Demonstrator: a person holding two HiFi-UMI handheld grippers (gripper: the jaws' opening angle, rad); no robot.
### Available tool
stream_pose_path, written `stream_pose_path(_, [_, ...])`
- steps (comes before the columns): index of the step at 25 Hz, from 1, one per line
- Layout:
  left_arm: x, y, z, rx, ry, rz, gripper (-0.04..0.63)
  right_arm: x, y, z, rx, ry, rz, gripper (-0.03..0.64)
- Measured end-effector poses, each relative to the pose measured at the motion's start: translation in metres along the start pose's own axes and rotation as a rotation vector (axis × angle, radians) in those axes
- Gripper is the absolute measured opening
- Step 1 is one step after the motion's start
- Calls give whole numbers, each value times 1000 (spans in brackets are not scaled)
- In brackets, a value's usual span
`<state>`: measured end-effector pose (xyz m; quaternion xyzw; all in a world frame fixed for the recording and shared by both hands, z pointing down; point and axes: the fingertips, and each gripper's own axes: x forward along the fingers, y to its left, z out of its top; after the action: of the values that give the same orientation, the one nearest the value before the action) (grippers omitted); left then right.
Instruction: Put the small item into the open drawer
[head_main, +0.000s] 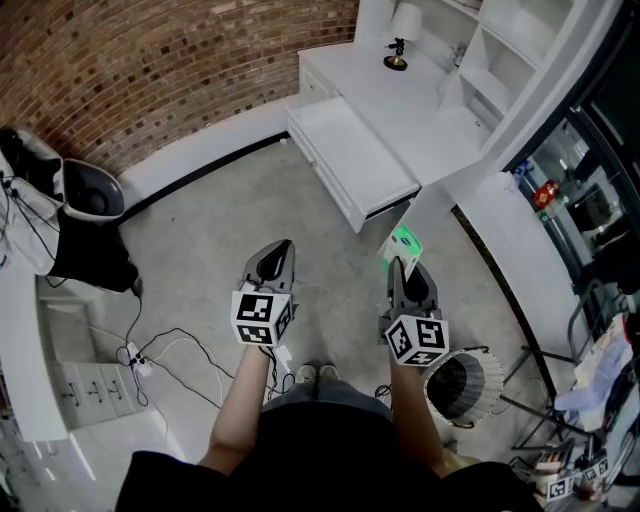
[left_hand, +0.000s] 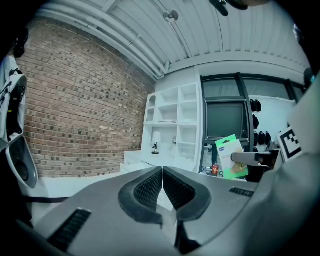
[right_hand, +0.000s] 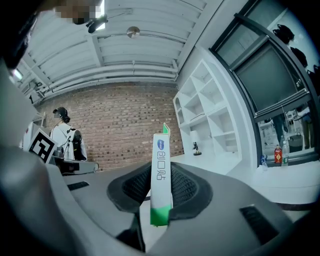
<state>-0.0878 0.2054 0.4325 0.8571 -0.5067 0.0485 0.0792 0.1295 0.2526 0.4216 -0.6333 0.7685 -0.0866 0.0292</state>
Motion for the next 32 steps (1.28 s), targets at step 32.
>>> stream_pose_path(32, [77,88,30,47,-83,27,23,108,-9,30,-53,-136,-38,87])
